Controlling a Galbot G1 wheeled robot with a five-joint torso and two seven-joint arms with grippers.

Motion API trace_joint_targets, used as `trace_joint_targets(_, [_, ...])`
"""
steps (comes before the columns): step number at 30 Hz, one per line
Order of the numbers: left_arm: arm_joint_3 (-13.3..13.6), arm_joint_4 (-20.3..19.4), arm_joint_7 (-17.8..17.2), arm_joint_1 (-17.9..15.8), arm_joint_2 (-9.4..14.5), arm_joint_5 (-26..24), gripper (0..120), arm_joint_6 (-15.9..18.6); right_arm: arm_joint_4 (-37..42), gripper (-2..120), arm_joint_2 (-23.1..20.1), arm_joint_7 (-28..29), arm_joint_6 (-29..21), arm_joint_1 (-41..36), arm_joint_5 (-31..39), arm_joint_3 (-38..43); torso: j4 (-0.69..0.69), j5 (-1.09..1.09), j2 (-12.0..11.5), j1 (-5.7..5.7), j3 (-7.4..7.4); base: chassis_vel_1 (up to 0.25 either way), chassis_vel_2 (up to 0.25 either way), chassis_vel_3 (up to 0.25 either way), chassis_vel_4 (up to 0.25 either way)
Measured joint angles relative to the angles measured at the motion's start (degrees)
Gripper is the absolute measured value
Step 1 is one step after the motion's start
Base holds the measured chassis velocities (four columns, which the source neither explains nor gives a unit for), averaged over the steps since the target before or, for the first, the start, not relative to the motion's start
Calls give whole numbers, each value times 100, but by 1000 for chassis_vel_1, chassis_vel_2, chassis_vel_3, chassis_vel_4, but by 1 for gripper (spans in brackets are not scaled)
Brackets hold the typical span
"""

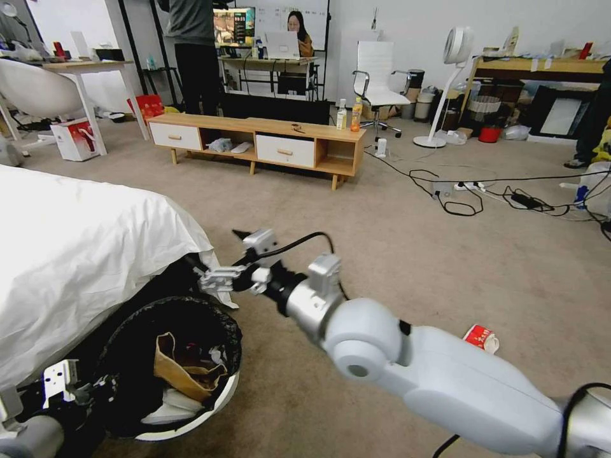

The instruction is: Pick up the trash bin and place the garbage on the floor into it.

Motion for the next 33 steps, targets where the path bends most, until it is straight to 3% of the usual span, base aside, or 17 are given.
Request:
trace_joint_targets(11, [-43,-134,13,40,-176,50,2,0,380,100,-690,178,598,-1065,-382,1662,-1,0,0,0,0,0,0,0,0])
trace_joint_targets(13, [-61,-242,74,87,-423,238,2,0,521,100,-850,287,731,-1846,-657,2810,-3,-1,0,0,0,0,0,0,0])
trace_joint_targets(15, [-73,-293,124,144,-519,362,2,0,554,100,-864,299,740,-2130,-782,3171,-3,1,0,0,-1,0,0,0,0])
trace_joint_targets(18, [-140,-437,194,303,-802,549,2,0,569,100,-814,307,816,-2554,-1153,3690,-4,0,0,0,-1,0,0,0,0])
trace_joint_targets(20, [-202,-578,233,427,-1098,699,2,0,521,100,-667,307,953,-2901,-1638,4055,7,1,0,0,0,0,0,0,0])
trace_joint_targets(22, [-201,-630,257,426,-1230,864,2,0,549,100,-597,305,1011,-3185,-1900,4377,7,-1,0,0,0,0,0,0,0])
trace_joint_targets(23, [-182,-655,280,400,-1309,987,2,0,611,100,-530,281,1016,-3450,-2096,4681,0,-1,0,0,-1,0,0,0,0])
trace_joint_targets(30, [-133,-723,392,358,-1481,1290,2,0,906,100,-286,162,1157,-4630,-2825,5640,-2,-1,0,0,-1,0,0,0,0])
trace_joint_targets(33, [-115,-751,460,303,-1525,1396,2,0,1096,100,84,40,1340,-5476,-3305,6110,0,-3,0,0,-1,0,0,0,0])
